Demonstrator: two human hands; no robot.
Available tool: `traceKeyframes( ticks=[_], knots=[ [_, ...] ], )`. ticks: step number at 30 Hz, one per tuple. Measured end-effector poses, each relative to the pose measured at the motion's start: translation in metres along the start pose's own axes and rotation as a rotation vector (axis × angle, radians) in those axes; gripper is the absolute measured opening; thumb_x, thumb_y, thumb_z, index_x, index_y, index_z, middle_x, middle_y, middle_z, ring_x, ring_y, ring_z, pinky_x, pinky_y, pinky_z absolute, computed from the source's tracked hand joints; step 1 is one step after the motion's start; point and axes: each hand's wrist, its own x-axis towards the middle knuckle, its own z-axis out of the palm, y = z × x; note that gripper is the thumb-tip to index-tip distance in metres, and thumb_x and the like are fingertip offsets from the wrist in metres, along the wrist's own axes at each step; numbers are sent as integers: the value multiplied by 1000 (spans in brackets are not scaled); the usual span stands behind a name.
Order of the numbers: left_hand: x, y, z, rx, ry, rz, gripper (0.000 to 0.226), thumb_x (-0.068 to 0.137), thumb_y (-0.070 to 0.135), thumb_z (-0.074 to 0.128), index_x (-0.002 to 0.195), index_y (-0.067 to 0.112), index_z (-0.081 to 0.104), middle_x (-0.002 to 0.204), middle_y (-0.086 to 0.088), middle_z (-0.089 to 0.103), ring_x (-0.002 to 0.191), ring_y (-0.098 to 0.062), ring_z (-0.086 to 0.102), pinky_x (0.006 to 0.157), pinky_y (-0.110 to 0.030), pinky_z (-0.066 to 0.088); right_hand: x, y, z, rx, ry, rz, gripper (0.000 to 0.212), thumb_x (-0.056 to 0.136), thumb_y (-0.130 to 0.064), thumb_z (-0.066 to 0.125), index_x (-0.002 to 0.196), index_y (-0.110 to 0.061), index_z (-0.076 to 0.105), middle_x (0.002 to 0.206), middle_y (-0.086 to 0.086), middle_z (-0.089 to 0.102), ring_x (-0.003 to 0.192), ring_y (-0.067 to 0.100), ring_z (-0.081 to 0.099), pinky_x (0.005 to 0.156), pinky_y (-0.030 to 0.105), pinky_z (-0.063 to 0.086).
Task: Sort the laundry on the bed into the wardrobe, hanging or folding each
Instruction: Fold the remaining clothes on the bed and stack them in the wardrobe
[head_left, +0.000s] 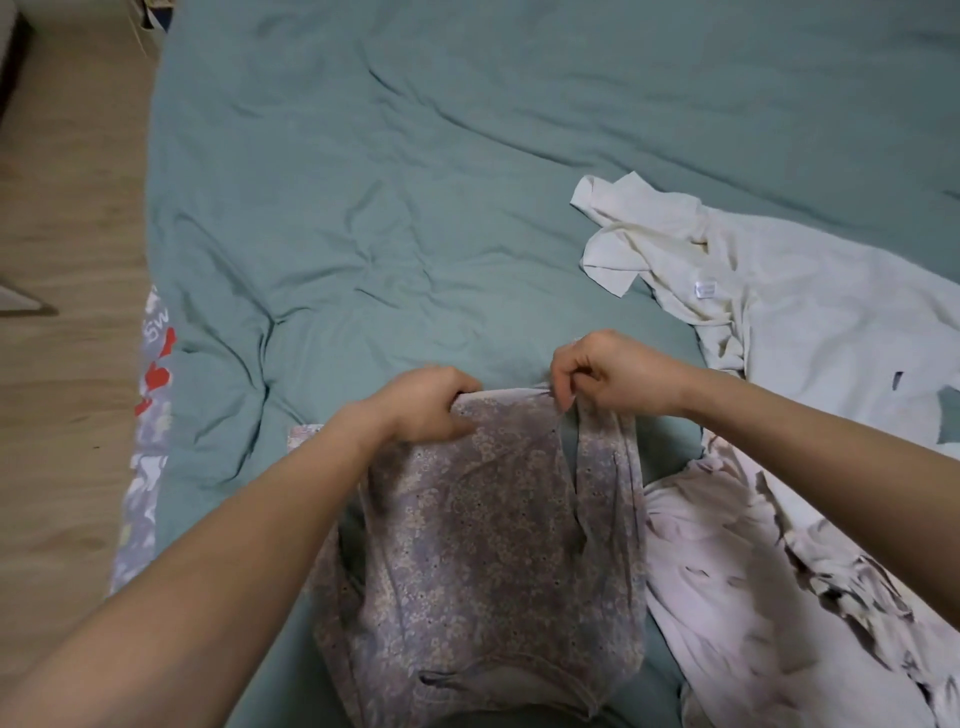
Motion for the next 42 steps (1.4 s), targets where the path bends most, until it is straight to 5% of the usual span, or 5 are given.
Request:
traceKeyframes(
  ticks=[4,11,25,30,42],
  knots=[
    [-5,-18,-8,363,26,-103,27,86,46,59,100,23,65,100,-5,69,99,-28,63,70,-30,42,8,4,3,-233,-42,-18,25,74,3,46,77,-13,66,85,1,65,77,20,56,70,28,40],
    [-12,-42,5,152,259,-452,14,93,25,54,105,21,61,113,-8,64,109,-30,55,89,-36,39,31,31,25,-134,111,235,37,84,-3,52,120,-11,57,119,9,60,110,28,55,91,31,40],
    [-48,-77,19,-148,193,-601,25,87,28,67,68,20,54,81,-2,61,91,-28,62,73,-30,45,60,29,36,-109,183,384,13,88,-16,64,83,-5,65,87,12,69,83,26,59,70,30,39],
    [-63,-79,18,-89,400,-810,31,95,40,51,96,14,67,104,-13,67,101,-34,61,80,-36,47,64,24,58,-283,319,502,13,91,-11,51,95,-4,61,101,21,65,95,38,60,78,39,47],
    [-77,-91,28,-1180,622,-849,27,68,17,86,76,12,60,57,1,54,51,-10,46,52,-19,42,63,21,70,-151,621,643,11,94,-2,45,98,3,54,97,25,62,90,40,57,67,38,38]
  ],
)
